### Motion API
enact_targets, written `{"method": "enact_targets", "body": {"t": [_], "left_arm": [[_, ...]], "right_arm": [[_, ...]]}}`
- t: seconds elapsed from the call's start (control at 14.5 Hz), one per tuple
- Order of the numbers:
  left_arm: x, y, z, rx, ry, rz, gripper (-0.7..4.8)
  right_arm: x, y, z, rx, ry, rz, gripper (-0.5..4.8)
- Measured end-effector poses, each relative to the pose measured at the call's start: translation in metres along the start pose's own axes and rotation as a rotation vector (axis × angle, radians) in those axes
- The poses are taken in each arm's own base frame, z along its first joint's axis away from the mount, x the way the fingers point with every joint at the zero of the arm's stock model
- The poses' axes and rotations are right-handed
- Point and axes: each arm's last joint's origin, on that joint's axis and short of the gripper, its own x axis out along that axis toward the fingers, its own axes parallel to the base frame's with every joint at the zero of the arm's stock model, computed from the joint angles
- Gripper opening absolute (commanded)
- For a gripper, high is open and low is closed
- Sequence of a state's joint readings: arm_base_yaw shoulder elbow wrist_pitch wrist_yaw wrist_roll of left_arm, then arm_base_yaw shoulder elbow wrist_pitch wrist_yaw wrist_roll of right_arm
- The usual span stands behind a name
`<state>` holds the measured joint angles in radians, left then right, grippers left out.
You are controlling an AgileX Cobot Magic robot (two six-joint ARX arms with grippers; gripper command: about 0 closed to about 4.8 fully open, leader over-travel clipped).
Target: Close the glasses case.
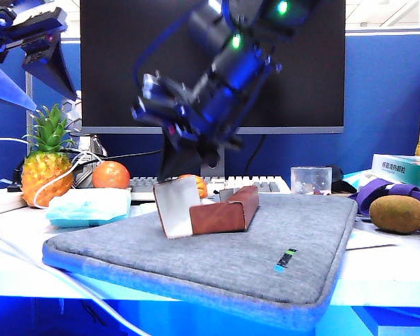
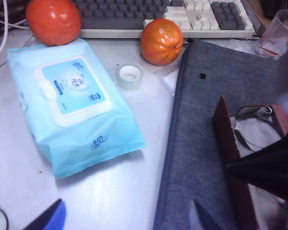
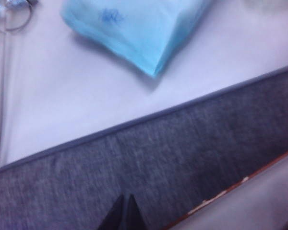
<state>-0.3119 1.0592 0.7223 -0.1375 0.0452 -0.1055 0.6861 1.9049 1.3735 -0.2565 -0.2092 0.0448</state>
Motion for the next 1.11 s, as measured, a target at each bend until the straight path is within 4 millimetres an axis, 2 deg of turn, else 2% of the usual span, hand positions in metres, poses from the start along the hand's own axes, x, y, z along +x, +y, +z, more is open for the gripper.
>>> {"method": "enact_targets", "body": {"t": [0.14, 0.41, 0.69, 0.83, 1.11], "left_arm": [[0.000, 0.000, 0.000, 0.000, 0.003, 0.000, 3.44], [0.000, 0.000, -0.001, 0.013, 0.009, 0.001, 3.44], [0.000, 0.000, -0.002, 0.019, 0.017, 0.002, 3.44], [0.000, 0.000, -0.002, 0.019, 0.025, 0.002, 3.44], [0.000, 0.000, -0.004, 0.025, 0.034, -0.010, 3.48]], "right_arm": [[0.002, -0.001, -0.001, -0.001, 0.007, -0.031, 0.00], [-0.003, -0.008, 0.002, -0.013, 0.039, -0.225, 0.00], [-0.016, -0.014, 0.020, -0.061, 0.077, -0.419, 0.00], [-0.025, -0.019, 0.033, -0.073, 0.050, -0.443, 0.00], [-0.029, -0.027, 0.027, -0.060, 0.126, -0.475, -0.01]]}}
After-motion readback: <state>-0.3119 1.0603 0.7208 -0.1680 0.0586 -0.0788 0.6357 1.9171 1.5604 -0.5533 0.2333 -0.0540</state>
